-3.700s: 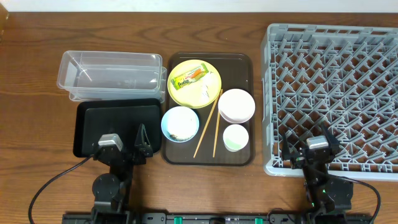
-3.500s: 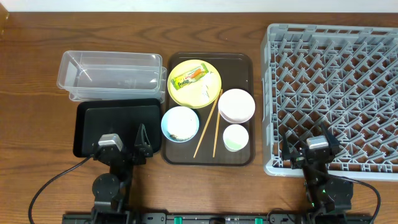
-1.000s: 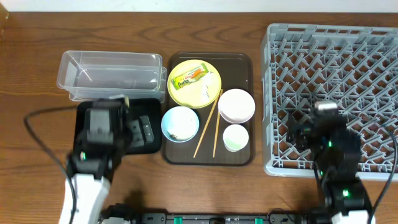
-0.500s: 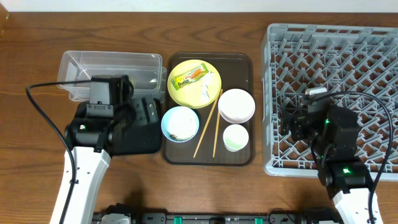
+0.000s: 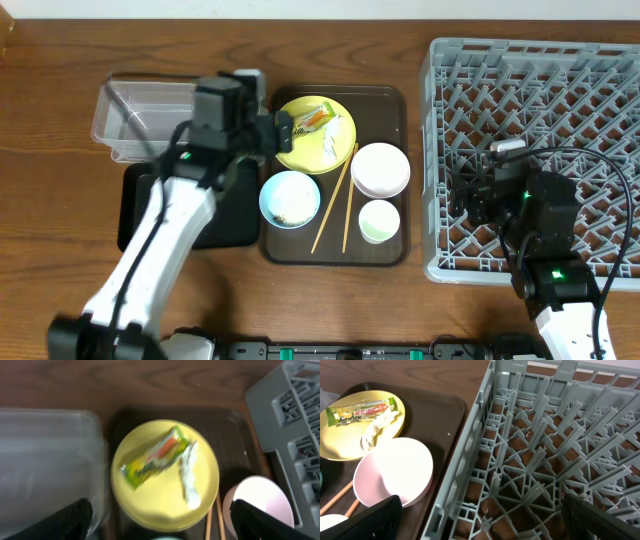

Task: Sort waste into correct bins and load items into the dishwasher rack
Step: 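Reach left gripper to the tissue on the yellow plate and grasp, then carry the tissue with left gripper and drop into clear bin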

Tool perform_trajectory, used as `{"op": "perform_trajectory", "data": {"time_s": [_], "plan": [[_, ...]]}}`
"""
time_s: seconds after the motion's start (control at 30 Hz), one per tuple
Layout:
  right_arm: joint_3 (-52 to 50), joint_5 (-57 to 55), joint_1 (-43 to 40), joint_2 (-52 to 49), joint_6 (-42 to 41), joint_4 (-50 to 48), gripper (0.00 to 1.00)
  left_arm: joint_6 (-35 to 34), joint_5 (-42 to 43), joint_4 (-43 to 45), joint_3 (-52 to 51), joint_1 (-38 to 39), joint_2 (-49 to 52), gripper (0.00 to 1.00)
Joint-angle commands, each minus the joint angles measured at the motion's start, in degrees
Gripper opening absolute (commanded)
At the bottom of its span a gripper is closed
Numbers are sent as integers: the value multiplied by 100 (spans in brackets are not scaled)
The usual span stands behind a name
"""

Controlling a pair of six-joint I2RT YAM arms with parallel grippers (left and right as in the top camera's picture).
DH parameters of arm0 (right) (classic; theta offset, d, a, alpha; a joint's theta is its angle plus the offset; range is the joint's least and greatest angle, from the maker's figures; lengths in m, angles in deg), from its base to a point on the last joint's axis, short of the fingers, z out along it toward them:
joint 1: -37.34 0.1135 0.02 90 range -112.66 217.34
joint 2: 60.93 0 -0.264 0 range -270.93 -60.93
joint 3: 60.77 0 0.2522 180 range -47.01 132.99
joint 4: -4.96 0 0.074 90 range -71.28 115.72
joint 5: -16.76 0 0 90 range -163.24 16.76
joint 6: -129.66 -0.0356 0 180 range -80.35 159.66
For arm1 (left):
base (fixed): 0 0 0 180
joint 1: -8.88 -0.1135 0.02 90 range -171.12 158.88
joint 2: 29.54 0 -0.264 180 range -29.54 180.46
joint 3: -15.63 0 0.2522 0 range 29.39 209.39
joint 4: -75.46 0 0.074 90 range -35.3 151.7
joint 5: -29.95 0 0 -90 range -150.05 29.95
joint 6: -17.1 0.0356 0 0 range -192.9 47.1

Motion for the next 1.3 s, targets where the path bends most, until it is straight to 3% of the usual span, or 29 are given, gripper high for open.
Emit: {"op": "perform_trajectory", "data": {"time_s": [0.0, 0.4, 0.93, 1.03, 1.17, 1.27], "plan": [[133, 68, -44, -2, -76, 7, 99, 177, -144, 348, 188, 269, 424, 90], [131, 70, -44, -131, -79, 22, 99, 177, -275, 1436, 188, 1113, 1934, 80], [131, 70, -44, -216, -81, 31, 99, 170, -249, 1464, 173, 1207, 2826, 74], [131, 70, -44, -216, -81, 31, 99, 173, -251, 1445, 166, 1213, 2850, 66], [131, 70, -44, -216, -81, 31, 99, 170, -249, 1425, 149, 1241, 2850, 45], [131, 70, -44, -216, -81, 28, 99, 173, -251, 1314, 149, 1300, 2850, 39]]}}
